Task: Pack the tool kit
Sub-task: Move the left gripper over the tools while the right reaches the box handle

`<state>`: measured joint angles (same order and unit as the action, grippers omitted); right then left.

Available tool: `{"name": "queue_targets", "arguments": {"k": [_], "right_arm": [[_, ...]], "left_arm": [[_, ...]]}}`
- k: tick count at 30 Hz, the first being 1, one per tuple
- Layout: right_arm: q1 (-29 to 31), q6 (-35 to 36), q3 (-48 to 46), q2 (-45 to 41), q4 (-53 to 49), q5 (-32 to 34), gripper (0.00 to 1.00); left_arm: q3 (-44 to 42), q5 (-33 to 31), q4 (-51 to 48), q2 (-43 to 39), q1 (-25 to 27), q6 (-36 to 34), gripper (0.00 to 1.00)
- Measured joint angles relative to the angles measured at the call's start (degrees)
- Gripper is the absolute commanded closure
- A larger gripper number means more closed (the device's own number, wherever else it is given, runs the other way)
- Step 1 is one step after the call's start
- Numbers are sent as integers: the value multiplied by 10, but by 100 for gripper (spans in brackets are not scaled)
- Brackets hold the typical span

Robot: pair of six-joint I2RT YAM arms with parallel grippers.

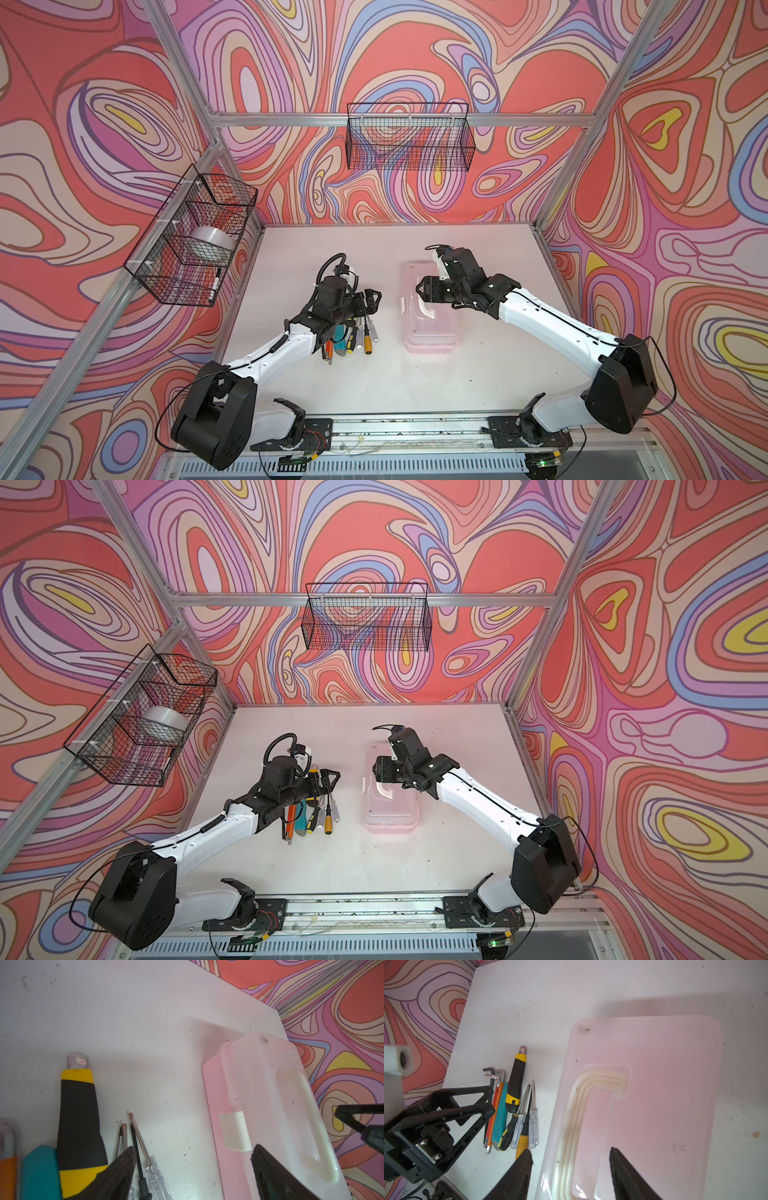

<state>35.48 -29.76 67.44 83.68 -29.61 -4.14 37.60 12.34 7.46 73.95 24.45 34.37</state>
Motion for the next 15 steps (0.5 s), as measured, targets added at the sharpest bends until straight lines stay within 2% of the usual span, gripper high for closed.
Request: {"name": "queue_targets", "arguments": {"k": [15], "right_arm": [[6,-16,-5,38,11,-35,44]], "left_arm": [[0,-8,0,10,0,2,10]]}}
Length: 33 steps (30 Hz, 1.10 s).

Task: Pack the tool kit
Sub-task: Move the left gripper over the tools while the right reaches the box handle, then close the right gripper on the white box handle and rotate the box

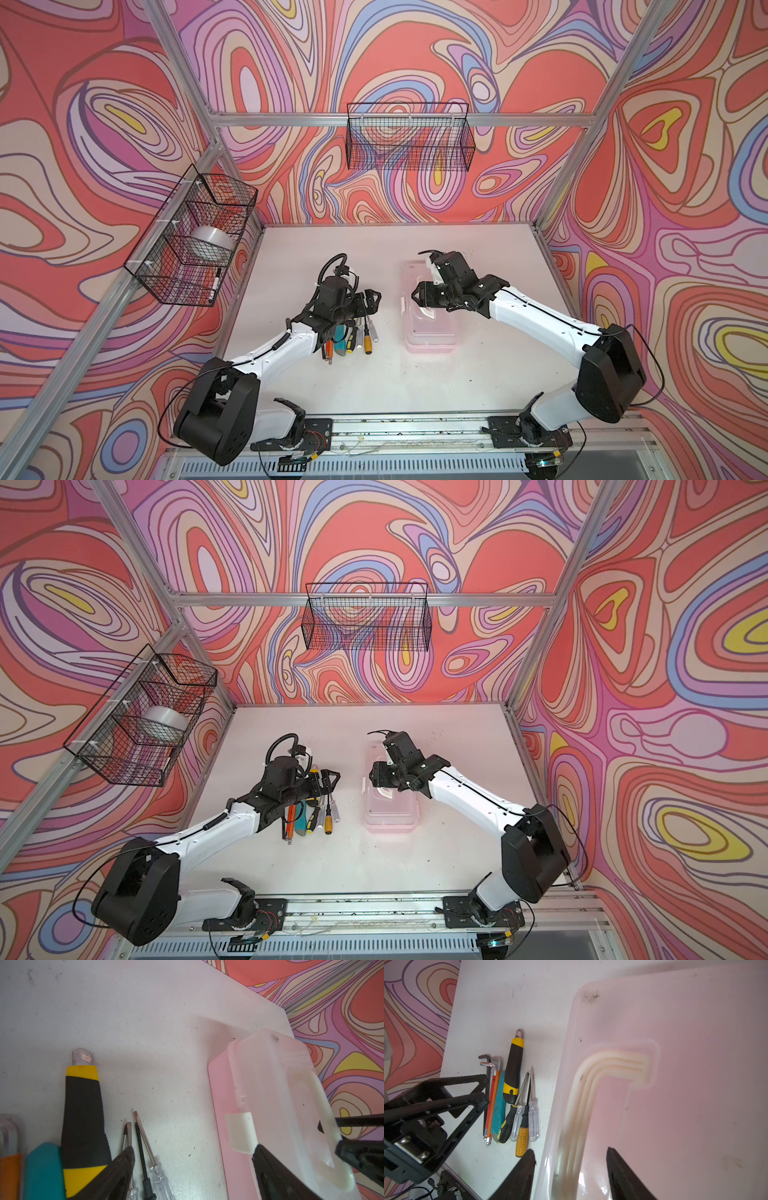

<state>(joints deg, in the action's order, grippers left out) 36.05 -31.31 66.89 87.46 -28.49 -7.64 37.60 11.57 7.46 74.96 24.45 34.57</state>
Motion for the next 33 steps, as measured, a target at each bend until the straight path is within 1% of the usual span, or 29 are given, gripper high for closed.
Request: {"name": "queue_targets", "arguments": {"k": [5,12,14,28,31,33], "right_arm": [[1,-12,0,15,12,-10,48],[11,-30,0,31,28,-8,49],[12,-35,0,34,33,-7,51],[12,-48,-9,39,63,15,60],[12,-49,-14,38,71,17,65],[12,-51,-16,38,76,18,66]], "left_arm": [[0,0,0,2,0,0,10],[3,0,0,3,0,0,11],[5,1,0,9,0,0,11],[9,2,0,19,0,0,11],[10,2,0,19,1,0,12],[10,2,0,19,1,0,11]]}}
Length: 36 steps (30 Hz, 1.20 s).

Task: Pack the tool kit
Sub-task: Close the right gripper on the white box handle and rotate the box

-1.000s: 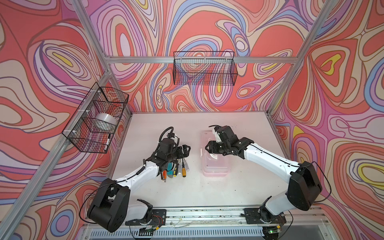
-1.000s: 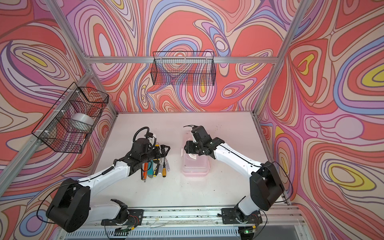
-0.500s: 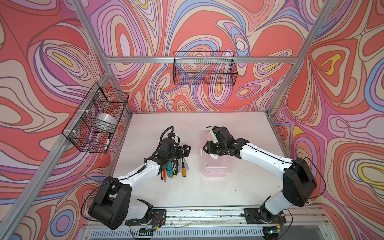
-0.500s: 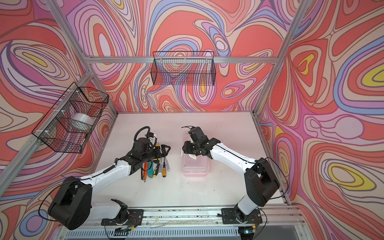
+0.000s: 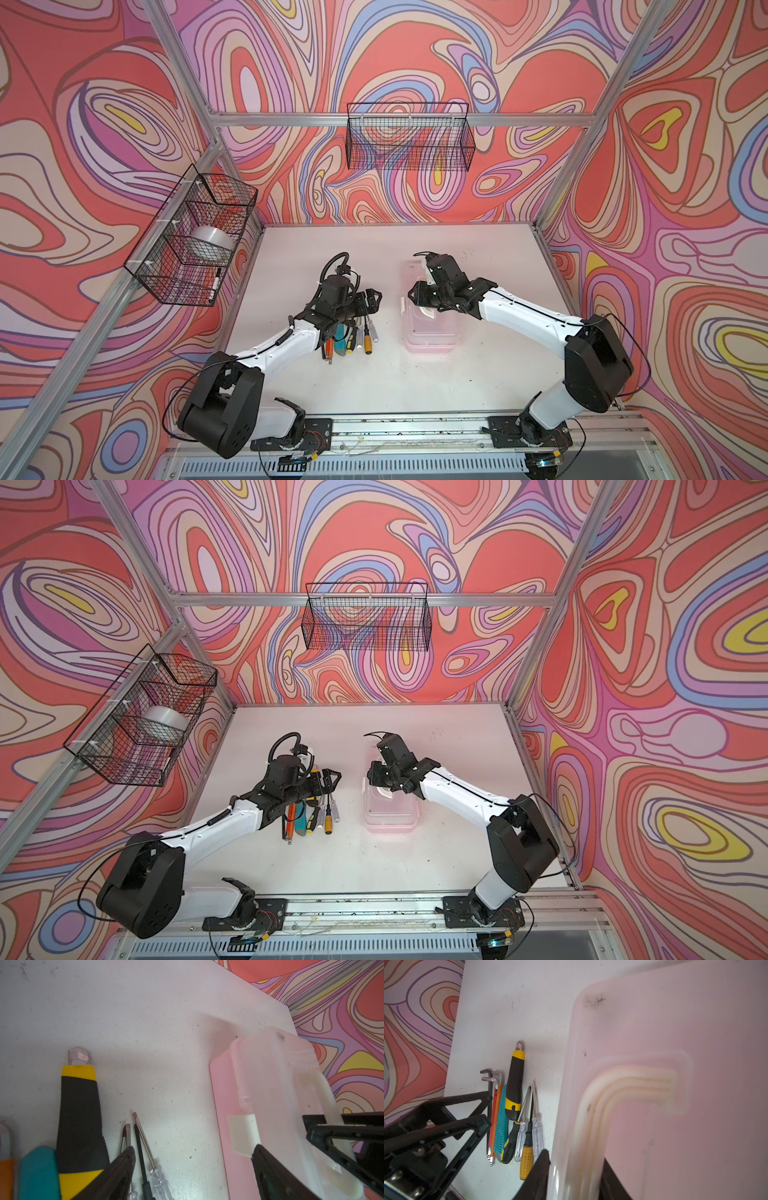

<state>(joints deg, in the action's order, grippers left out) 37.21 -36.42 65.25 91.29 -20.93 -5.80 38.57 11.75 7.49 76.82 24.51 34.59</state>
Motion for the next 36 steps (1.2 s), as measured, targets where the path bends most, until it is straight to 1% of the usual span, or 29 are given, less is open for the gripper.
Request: {"name": "queue_targets", "arguments": {"k": [2,7,9,10,11,18,22,26,30,33,36], "right_arm": [[0,-1,-2,-1,1,2,75],[0,-7,-8,-11,-1,7,77],[0,-6,-9,-15,-8,13,91],[0,-1,-9,-18,-12,18,95],[0,-2,-9,-22,-14,21,100],[-7,5,-20,-45,-36,30,100],[-33,1,-44,-70,-25,7,100],[-91,-12,-75,-103,-8,-41,100],[-153,-31,-101,-117,30,-108,100],[-183,-52,-126,-117,81,-167,100],[-197,-73,-148,-116,123,-218,100]], "left_arm": [[0,0,0,0,0,0,12],[0,-3,0,0,0,1,12],[0,-5,0,-1,0,2,12],[0,-5,0,-1,0,2,12],[0,-5,0,-2,0,2,12],[0,-7,0,-3,0,2,12],[0,-3,1,-4,0,9,13],[-2,10,14,-7,0,21,14],[-7,29,35,-7,0,33,14],[-9,44,47,-7,0,43,14],[-13,55,64,-7,0,52,14]]}}
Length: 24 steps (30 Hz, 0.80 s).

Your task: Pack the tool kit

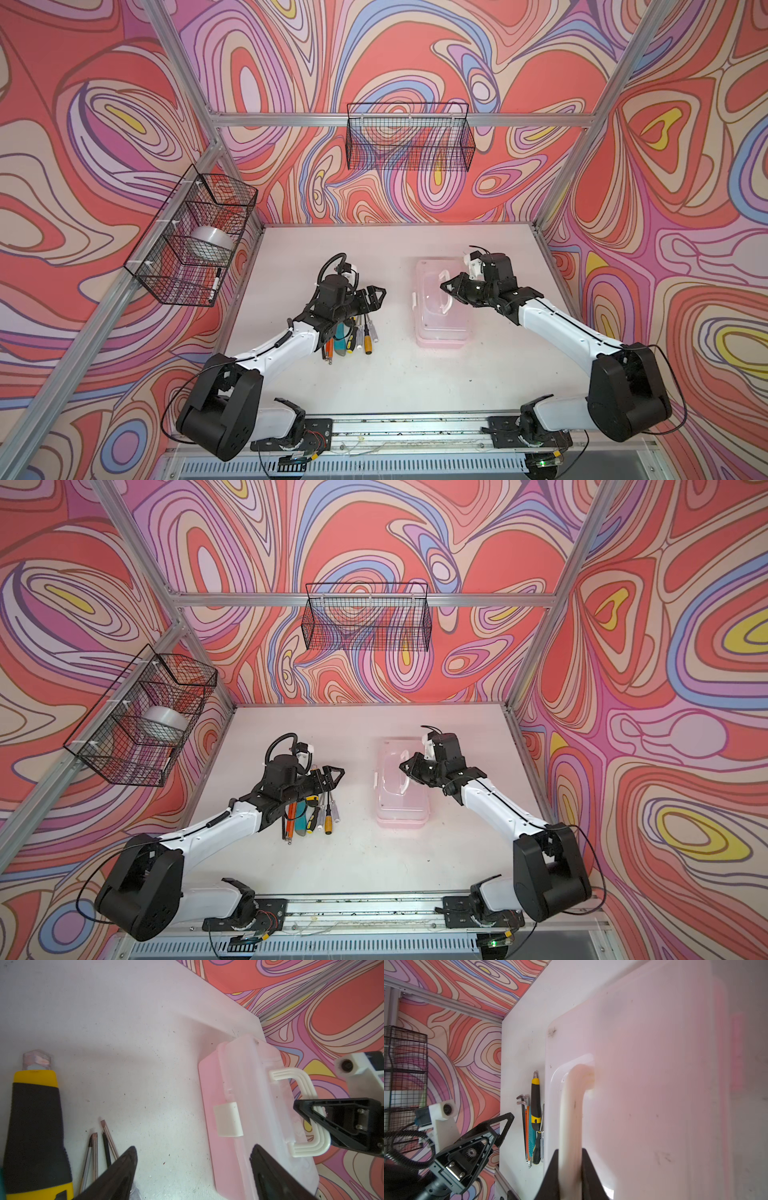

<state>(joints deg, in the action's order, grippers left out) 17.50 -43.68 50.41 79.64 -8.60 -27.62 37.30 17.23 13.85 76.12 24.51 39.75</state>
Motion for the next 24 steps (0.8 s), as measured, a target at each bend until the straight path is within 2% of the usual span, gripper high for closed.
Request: {"name": "queue_targets", "arguments": {"k": [7,16,19,24], "right_arm": [[-7,-27,-12,18,65,-74,100],[-9,-6,-12,19,62,-78,100],[-10,-3,-13,19,63,-76,100],[-21,0,-23,20,84,-83,100]], "left_arm": [[-11,15,19,1,0,12,14],[-15,24,38,8,0,21,17],[-22,42,73,26,0,43,24],[-52,88,178,82,0,106,24]]}}
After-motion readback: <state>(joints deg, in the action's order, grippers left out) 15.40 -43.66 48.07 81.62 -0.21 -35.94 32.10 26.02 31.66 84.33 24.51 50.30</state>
